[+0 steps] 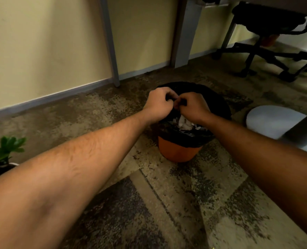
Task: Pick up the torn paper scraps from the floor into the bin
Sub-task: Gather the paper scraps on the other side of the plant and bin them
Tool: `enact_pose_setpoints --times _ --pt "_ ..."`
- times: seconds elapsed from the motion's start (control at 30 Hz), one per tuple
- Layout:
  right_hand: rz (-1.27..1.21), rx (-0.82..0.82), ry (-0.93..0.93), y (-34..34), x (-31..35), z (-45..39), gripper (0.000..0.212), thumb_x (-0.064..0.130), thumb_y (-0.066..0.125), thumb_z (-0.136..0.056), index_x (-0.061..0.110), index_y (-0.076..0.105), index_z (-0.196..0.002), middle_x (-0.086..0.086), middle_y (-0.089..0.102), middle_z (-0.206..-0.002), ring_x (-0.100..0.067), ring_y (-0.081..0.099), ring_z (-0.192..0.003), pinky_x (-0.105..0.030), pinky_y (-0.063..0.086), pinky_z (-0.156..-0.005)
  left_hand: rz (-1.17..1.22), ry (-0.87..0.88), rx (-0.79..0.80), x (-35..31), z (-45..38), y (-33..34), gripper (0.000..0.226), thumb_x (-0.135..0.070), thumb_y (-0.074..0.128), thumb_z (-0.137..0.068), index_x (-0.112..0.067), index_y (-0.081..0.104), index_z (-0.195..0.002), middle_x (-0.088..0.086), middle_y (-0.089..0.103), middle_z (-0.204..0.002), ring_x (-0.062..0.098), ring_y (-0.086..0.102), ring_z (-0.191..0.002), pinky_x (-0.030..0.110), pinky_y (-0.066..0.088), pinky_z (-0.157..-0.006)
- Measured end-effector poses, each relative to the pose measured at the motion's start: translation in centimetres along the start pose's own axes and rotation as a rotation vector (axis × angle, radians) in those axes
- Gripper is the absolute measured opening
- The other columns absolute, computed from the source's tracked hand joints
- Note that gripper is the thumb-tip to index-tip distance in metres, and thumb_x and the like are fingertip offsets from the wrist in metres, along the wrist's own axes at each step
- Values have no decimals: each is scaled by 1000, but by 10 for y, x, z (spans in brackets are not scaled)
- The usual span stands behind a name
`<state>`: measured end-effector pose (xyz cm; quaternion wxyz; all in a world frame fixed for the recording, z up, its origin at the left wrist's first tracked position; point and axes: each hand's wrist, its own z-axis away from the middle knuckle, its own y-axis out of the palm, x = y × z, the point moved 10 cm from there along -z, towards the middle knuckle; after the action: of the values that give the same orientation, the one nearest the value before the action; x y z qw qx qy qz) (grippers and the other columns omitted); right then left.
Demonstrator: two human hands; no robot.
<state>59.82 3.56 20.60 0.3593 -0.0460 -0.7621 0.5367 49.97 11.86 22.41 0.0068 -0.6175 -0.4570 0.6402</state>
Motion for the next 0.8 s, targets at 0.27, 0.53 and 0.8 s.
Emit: enact_pose_setpoints --times 0.27,0.53,0.8 --pt "-10 37 -471 72 138 51 19 6 62 -76 24 68 -76 3 61 -85 -19 61 -81 -29 44 -71 260 -202 -460 117 125 -84 30 -3 56 -80 -31 68 -74 -9 72 -82 8 67 -76 33 58 -76" --pt "-143 540 -649 264 227 153 19 4 65 -80 21 73 -86 1 66 -88 -17 66 -77 -40 58 -70 40 -530 -462 287 322 -104 25 4 58 -79 -16 73 -80 -4 73 -87 9 65 -82 25 53 -77" --pt "-55 833 -657 423 254 243 42 29 68 -90 20 59 -130 -5 53 -132 -23 53 -124 -31 42 -105 -445 -695 -537 367 485 -180 33 -14 51 -76 -25 67 -102 1 58 -109 26 50 -109 43 46 -93"
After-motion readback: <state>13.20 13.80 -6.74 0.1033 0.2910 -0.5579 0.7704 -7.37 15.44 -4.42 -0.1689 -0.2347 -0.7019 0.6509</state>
